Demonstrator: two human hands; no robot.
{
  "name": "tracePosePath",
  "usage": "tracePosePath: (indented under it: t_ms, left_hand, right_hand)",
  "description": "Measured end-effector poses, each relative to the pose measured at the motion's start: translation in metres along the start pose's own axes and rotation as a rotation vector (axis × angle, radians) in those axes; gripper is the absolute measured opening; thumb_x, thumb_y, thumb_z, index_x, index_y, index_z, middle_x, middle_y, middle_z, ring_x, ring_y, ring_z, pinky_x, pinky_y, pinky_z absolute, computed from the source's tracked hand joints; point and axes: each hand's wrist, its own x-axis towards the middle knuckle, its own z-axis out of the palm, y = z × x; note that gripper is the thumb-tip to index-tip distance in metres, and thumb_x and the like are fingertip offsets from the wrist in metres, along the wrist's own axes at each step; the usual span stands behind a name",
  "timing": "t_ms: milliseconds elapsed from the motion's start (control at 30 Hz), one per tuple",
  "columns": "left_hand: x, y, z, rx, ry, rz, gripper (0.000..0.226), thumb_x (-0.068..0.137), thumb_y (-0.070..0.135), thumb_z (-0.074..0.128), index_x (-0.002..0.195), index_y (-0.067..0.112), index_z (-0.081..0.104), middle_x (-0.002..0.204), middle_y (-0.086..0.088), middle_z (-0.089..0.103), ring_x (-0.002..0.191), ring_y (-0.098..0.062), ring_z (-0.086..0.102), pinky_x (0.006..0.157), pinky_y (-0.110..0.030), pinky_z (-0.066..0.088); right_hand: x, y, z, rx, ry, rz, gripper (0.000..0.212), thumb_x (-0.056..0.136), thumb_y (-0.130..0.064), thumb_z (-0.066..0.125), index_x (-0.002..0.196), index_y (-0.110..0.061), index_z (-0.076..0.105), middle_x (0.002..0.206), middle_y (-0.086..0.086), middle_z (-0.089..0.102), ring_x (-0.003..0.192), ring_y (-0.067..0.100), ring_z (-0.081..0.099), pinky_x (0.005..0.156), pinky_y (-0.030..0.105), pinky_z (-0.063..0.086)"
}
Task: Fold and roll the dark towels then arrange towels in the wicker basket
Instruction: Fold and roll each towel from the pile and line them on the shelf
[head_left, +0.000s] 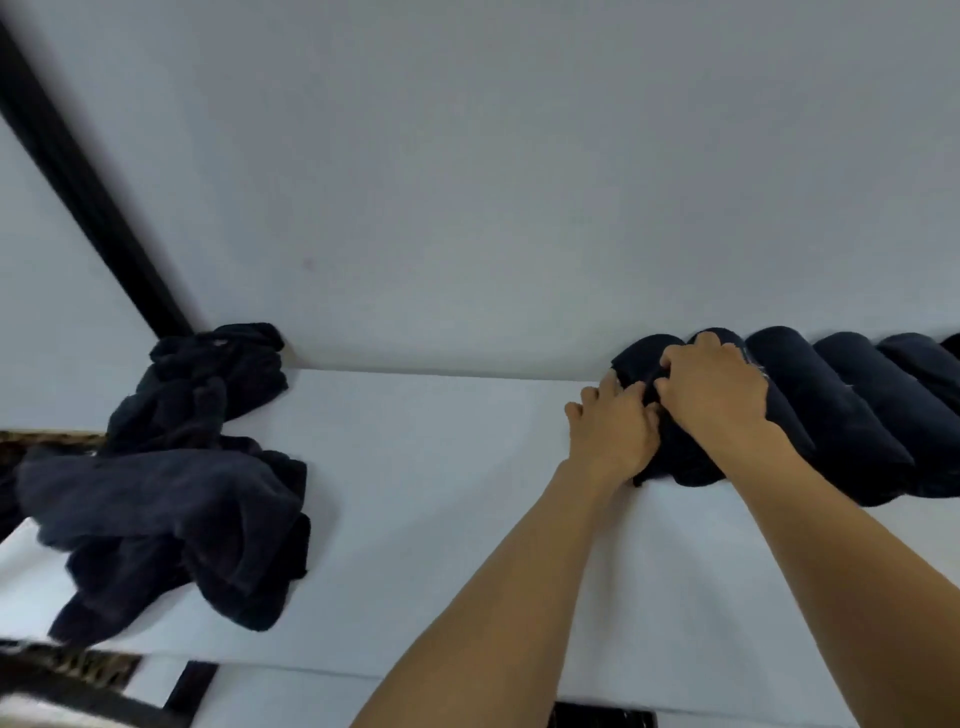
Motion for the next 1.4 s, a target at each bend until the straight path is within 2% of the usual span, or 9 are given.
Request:
tracePosePath:
  t_ms: [133, 233, 367, 567, 733, 900, 1033, 1233, 1400]
  left_hand:
    - [-0.029, -0.027, -0.035, -0.015, -0.103, 0.041, 0.037, 0.098, 0.032, 0.05, 0.131, 0.018, 0.059, 0.135, -0.01, 0.054, 0.121, -0.033, 0.049, 0.099, -0.045, 0.035]
    - [-0.067, -0.054, -0.071, 0.006, 0.012, -0.006, 0.028, 0.096, 0.026, 0.056, 0.121, 0.016, 0.065, 0.125, -0.007, 0.062, 0.115, -0.028, 0.057, 0.099, -0.042, 0.043]
    - [-0.134, -0.098, -0.125, 0.286, 0.224, -0.242, 0.02, 0.096, 0.025, 0.052, 0.108, 0.017, 0.066, 0.108, -0.002, 0.067, 0.098, -0.025, 0.062, 0.078, -0.035, 0.05]
    - [-0.221, -0.155, -0.149, 0.612, 0.193, -0.596, 0.029, 0.096, 0.036, 0.051, 0.114, 0.013, 0.055, 0.11, -0.007, 0.059, 0.091, -0.029, 0.062, 0.062, -0.033, 0.037]
    - [-0.246, -0.178, -0.143, 0.613, 0.407, -0.553, 0.027, 0.095, 0.011, 0.05, 0.122, 0.009, 0.048, 0.113, -0.01, 0.051, 0.087, -0.027, 0.061, 0.057, -0.031, 0.035]
    - [-0.251, -0.19, -0.159, 0.693, 0.359, -0.532, 0.017, 0.099, 0.017, 0.046, 0.111, 0.012, 0.055, 0.105, -0.006, 0.058, 0.086, -0.025, 0.063, 0.058, -0.032, 0.034]
    - [-0.254, -0.189, -0.181, 0.599, 0.498, -0.429, 0.016, 0.094, 0.014, 0.045, 0.101, 0.011, 0.06, 0.098, -0.004, 0.06, 0.09, -0.023, 0.057, 0.057, -0.033, 0.035]
    - [-0.243, -0.136, -0.273, 0.505, 0.77, -0.188, 0.017, 0.097, 0.011, 0.042, 0.105, 0.01, 0.057, 0.093, -0.007, 0.063, 0.083, -0.028, 0.057, 0.07, -0.041, 0.045]
    - [-0.229, -0.082, -0.358, 0.561, 0.92, 0.05, 0.017, 0.101, 0.021, 0.044, 0.11, 0.013, 0.056, 0.086, 0.0, 0.062, 0.078, -0.026, 0.06, 0.071, -0.041, 0.048]
  right_hand:
    - [-0.005, -0.028, -0.016, -0.041, 0.024, -0.046, 0.026, 0.092, -0.017, 0.053, 0.116, -0.009, 0.06, 0.119, 0.017, 0.049, 0.107, 0.036, 0.05, 0.082, 0.042, 0.043]
    - [-0.027, -0.07, -0.03, 0.17, 0.06, -0.225, 0.029, 0.093, -0.013, 0.051, 0.12, -0.011, 0.059, 0.117, 0.016, 0.051, 0.1, 0.033, 0.053, 0.073, 0.038, 0.043]
    - [-0.075, -0.15, -0.04, 0.533, -0.209, -0.507, 0.026, 0.093, -0.02, 0.053, 0.117, -0.024, 0.063, 0.118, 0.003, 0.056, 0.105, 0.025, 0.057, 0.083, 0.035, 0.047]
    - [-0.148, -0.244, -0.026, 0.636, -0.558, -0.762, 0.043, 0.092, -0.022, 0.056, 0.134, -0.025, 0.048, 0.12, 0.005, 0.062, 0.105, 0.026, 0.059, 0.089, 0.037, 0.049]
    - [-0.163, -0.276, -0.02, 0.653, -0.412, -0.822, 0.048, 0.095, -0.023, 0.053, 0.141, -0.031, 0.04, 0.124, 0.004, 0.062, 0.108, 0.028, 0.06, 0.09, 0.041, 0.051]
    - [-0.17, -0.292, -0.018, 0.534, -0.264, -0.879, 0.025, 0.095, -0.027, 0.056, 0.119, -0.028, 0.055, 0.111, 0.001, 0.063, 0.093, 0.023, 0.062, 0.082, 0.039, 0.054]
    - [-0.174, -0.296, -0.032, 0.688, -0.171, -0.87, 0.02, 0.097, -0.025, 0.052, 0.118, -0.024, 0.052, 0.113, -0.001, 0.061, 0.094, 0.022, 0.062, 0.082, 0.039, 0.054]
    - [-0.152, -0.292, -0.124, 1.015, 0.078, -0.828, 0.013, 0.095, -0.023, 0.052, 0.103, -0.018, 0.06, 0.097, 0.0, 0.062, 0.085, 0.02, 0.061, 0.075, 0.037, 0.051]
    - [-0.118, -0.28, -0.226, 1.137, 0.246, -0.788, 0.027, 0.093, -0.013, 0.043, 0.11, -0.017, 0.065, 0.098, -0.002, 0.068, 0.09, 0.015, 0.061, 0.081, 0.032, 0.049]
